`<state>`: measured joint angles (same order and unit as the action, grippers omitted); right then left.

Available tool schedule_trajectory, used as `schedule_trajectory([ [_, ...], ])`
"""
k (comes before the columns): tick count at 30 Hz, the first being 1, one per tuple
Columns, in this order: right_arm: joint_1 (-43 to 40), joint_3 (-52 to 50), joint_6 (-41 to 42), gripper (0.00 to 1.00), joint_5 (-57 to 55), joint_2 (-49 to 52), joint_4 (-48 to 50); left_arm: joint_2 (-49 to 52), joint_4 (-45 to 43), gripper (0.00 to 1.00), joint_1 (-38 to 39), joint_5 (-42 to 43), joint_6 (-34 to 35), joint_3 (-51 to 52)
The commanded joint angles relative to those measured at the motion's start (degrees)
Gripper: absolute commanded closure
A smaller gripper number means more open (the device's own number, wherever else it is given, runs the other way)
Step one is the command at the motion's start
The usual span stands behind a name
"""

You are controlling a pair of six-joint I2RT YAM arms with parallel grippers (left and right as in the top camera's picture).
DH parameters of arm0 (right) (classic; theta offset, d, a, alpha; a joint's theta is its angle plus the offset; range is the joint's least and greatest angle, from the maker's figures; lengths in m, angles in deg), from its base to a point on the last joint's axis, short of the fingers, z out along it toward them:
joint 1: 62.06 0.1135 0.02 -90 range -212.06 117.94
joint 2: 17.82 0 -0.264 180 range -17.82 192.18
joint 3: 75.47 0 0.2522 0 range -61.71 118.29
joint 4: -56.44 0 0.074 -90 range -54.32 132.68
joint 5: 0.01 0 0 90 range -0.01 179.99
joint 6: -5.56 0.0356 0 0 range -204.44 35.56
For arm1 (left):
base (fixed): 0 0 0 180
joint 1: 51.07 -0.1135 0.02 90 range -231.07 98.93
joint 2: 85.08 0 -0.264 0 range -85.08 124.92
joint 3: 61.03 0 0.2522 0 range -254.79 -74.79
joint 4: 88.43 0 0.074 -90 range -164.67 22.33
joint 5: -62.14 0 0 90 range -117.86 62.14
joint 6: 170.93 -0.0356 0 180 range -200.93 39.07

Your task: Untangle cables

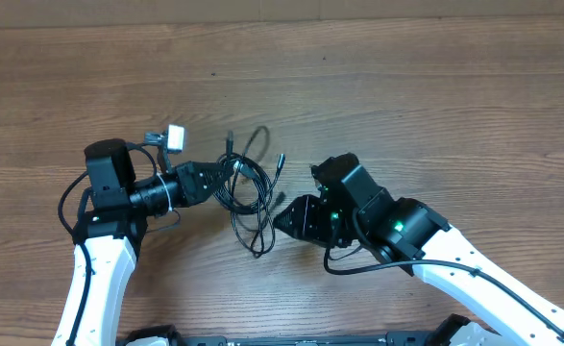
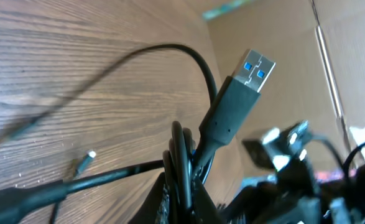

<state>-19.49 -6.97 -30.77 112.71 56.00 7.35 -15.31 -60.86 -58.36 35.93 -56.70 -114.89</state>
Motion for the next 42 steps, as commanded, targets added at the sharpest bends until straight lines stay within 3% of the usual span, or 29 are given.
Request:
schedule_trajectory([
  [1,0.02,1.38,-1.6,0.48,2.32,-2.19,3.96,0.2,1.46,0.96,-0.39,4.9,-10.14,-0.2],
  [5,1.53,1.36,-7.28,0.39,3.43,-2.08,9.4,0.2,3.52,0.96,0.2,5.79,-11.19,-0.2],
  [14,3.39,1.09,-11.82,0.4,-5.29,-1.29,10.84,0.2,4.2,0.96,2.38,18.51,-11.41,-0.2],
  [20,3.39,1.09,-12.02,0.43,-11.89,-0.83,10.14,0.2,4.39,0.96,3.76,20.33,-11.41,-0.2],
  [22,3.39,1.09,-11.98,0.49,-12.63,-0.83,10.21,0.2,4.74,0.96,4.37,20.5,-11.41,-0.2],
  [25,3.45,1.09,-11.93,0.7,-11.96,-0.83,10.08,0.2,5.09,0.96,5.11,20.48,-11.39,-0.2],
  [30,3.52,1.09,-11.91,0.96,-9.66,-0.83,7.67,0.2,5.25,0.96,5.18,20.48,-11.37,-0.2],
  [37,3.5,1.09,-11.93,0.96,-9.86,-0.83,2.23,0.2,5.27,0.96,5.07,18.6,-11.06,-0.2],
  [42,3.5,1.09,-7.89,0.96,-11.06,-0.81,-6.19,0.2,5.79,0.96,5.07,6.56,-1.53,-0.2],
])
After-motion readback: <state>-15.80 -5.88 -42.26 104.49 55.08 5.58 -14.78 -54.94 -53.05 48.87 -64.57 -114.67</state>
